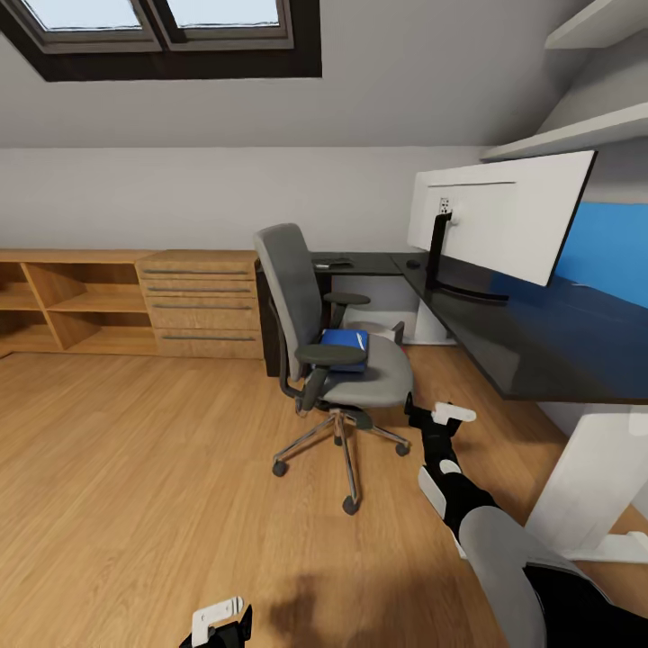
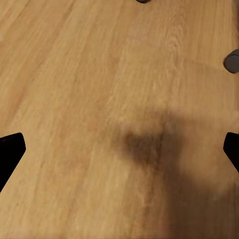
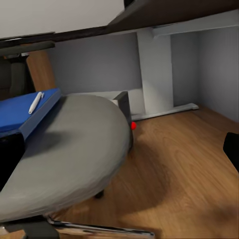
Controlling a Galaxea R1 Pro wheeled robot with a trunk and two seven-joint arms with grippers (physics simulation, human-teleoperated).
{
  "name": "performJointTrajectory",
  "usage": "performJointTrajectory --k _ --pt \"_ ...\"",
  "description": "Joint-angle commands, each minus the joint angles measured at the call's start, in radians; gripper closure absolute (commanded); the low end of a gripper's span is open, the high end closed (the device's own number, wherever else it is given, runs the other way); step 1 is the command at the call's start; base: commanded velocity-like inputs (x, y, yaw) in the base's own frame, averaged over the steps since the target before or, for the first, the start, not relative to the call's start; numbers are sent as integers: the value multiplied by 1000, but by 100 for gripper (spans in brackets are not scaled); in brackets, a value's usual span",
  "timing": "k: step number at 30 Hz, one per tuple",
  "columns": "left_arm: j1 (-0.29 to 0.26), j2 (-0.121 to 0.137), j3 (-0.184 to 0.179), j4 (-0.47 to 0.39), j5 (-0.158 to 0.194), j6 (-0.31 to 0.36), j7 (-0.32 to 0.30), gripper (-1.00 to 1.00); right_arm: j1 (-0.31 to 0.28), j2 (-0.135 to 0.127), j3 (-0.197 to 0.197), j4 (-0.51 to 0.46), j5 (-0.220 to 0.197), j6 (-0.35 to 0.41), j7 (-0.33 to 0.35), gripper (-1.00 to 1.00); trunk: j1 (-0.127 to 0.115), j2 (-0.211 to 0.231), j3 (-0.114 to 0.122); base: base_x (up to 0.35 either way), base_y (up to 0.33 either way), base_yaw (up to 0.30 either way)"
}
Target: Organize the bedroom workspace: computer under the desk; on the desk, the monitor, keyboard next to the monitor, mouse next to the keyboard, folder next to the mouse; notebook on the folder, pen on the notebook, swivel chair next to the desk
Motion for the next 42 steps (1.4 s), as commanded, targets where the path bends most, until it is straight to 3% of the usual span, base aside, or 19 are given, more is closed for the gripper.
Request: performJointTrajectory --k 1,5,13,31,34,38,42 --pt "-1 1 -6 0 9 -4 7 -100 -1 0 -1 1 3 -3 -4 -100 4 -8 -4 0 0 0" --pt "-1 1 -6 0 9 -4 7 -100 -1 -2 -4 0 2 -2 -5 -100 19 -36 -17 0 0 0" --pt "-1 1 -5 0 9 -4 7 -100 -1 -5 -9 0 -33 0 -6 -100 23 -38 -48 0 0 0" --pt "-1 0 -6 -56 7 6 12 -100 -1 -6 -10 -4 -55 7 -6 -100 23 -38 -48 0 0 0" --pt "-1 -4 -7 -101 5 46 14 -100 -1 -6 -10 -4 -58 8 -6 -100 23 -38 -48 0 0 0" --pt "-1 -6 -7 -226 4 193 17 -100 -1 -6 -11 -5 -70 9 -6 -100 23 -38 -48 0 0 0" --pt "-1 -7 -7 -315 4 297 20 -100 -1 -6 -11 -5 -90 10 -6 -100 23 -38 -48 0 0 0"
